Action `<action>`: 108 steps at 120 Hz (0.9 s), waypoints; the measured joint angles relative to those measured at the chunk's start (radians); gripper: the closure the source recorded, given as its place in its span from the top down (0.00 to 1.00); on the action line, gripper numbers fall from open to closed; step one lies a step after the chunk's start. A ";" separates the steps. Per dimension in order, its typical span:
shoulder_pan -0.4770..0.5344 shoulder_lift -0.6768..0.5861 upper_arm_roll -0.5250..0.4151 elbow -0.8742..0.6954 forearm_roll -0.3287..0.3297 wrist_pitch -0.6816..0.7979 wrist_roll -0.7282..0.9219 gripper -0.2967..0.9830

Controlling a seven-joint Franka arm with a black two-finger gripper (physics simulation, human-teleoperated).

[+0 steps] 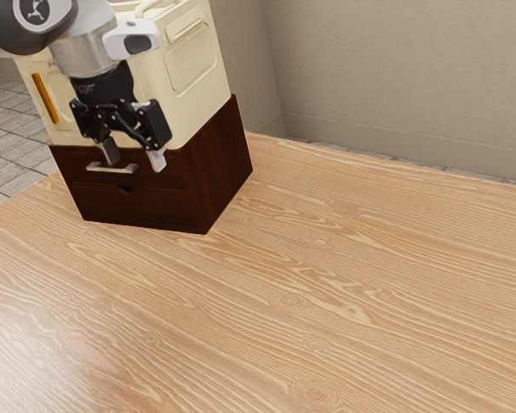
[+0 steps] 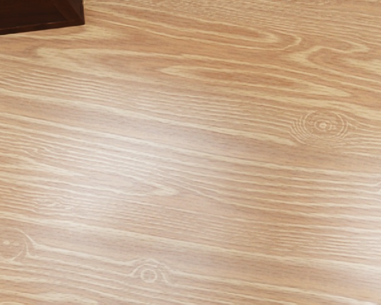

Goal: Pull the drawer handle with one arm to open the drawer

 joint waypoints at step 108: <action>-0.022 -0.004 0.323 0.085 -0.025 0.126 -0.647 0.75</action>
